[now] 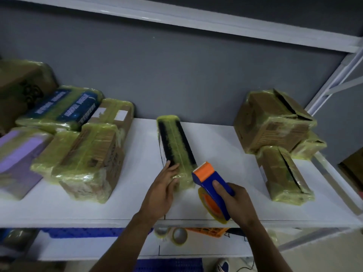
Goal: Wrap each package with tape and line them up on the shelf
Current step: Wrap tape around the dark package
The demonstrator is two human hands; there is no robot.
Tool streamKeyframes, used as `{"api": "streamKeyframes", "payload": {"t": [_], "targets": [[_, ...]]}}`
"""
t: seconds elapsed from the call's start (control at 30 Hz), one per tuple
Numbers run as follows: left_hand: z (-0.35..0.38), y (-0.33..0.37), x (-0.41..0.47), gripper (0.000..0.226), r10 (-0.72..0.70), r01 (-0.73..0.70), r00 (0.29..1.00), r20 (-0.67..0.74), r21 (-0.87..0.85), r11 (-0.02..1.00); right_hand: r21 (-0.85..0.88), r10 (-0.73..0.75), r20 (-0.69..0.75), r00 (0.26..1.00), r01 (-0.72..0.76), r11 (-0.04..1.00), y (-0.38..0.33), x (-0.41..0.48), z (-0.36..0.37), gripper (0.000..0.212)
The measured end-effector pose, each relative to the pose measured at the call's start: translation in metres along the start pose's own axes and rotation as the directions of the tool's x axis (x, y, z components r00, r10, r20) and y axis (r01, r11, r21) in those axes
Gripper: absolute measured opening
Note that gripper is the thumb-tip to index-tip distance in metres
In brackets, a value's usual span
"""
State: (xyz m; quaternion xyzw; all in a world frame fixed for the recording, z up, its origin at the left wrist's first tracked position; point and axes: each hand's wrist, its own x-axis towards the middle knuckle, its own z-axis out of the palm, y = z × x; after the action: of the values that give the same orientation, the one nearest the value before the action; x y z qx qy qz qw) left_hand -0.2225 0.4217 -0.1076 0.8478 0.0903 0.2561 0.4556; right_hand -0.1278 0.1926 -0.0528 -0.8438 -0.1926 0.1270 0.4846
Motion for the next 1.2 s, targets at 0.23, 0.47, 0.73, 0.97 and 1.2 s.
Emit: {"api": "streamKeyframes", "payload": {"t": [0.23, 0.47, 0.73, 0.97, 1.2], "targets": [[-0.037, 0.034, -0.022, 0.026, -0.169, 0.159, 0.974, -0.153, -0.076, 0.984, 0.007, -0.056, 0.311, 0.949, 0.057, 0.998, -0.022, 0.000, 0.011, 0.055], [-0.055, 0.061, -0.034, 0.033, -0.532, 0.479, 0.841, 0.096, -0.586, 0.653, 0.001, -0.107, 0.424, 0.899, 0.118, 0.993, -0.039, 0.002, 0.014, 0.070], [-0.063, 0.050, -0.034, 0.018, -0.505, 0.487, 0.857, 0.102, -0.484, 0.727, 0.010, -0.140, 0.451, 0.882, 0.152, 0.988, -0.044, 0.002, 0.018, 0.065], [-0.075, 0.047, -0.029, 0.018, -0.460, 0.507, 0.858, 0.229, -0.525, 0.684, -0.012, -0.151, 0.403, 0.903, 0.170, 0.985, -0.046, 0.001, 0.017, 0.047], [-0.083, 0.040, -0.022, 0.027, -0.485, 0.517, 0.852, 0.197, -0.467, 0.718, -0.081, -0.152, 0.445, 0.883, 0.209, 0.975, -0.050, -0.001, 0.017, 0.053]]}}
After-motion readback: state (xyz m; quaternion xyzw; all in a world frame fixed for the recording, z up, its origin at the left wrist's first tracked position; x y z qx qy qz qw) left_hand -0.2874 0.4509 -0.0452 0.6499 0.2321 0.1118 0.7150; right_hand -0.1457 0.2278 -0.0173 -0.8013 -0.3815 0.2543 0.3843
